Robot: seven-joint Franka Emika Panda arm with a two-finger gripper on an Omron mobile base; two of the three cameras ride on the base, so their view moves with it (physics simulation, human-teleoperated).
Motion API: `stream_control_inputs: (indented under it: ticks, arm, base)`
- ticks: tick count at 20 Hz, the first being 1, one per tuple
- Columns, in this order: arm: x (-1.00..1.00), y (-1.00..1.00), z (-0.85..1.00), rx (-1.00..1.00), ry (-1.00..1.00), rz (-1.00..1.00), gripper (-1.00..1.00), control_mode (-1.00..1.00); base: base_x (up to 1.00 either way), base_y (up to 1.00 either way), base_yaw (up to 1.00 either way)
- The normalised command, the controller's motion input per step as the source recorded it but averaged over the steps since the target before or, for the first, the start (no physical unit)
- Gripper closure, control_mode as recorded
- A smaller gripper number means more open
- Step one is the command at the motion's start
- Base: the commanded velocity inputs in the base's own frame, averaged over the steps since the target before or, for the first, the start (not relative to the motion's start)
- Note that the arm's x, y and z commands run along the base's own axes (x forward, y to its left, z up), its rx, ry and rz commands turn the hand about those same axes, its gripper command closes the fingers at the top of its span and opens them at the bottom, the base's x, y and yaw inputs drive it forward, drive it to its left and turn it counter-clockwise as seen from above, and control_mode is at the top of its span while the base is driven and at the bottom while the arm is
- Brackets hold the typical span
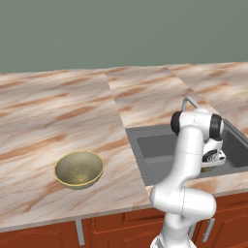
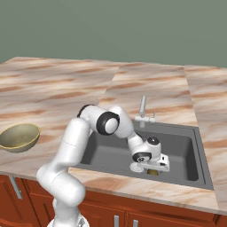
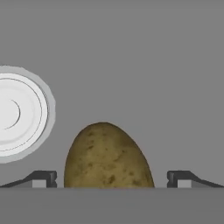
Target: Pick the eggplants from the cabinet and place them in one bowl. Pick the potato from the sink and place it in the other bowl.
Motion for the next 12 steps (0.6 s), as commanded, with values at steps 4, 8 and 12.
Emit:
stream_control_inputs:
  ticks: [4,8,12]
  arm:
    - [0.08,-0.06,-0.16,0.00,0.04,-0.03,-1.00,-1.00]
    - [0.02,-0.07,-0.18,0.00,0.05,-0.05,-1.00,-1.00]
    - [0.01,-0.05,-0.15,0.00,0.03,-0.05,-1.00,-1.00]
  base:
    - [0.00,0.00,0.00]
    - [0.00,0.00,0.00]
    - [0.00,0.00,0.00]
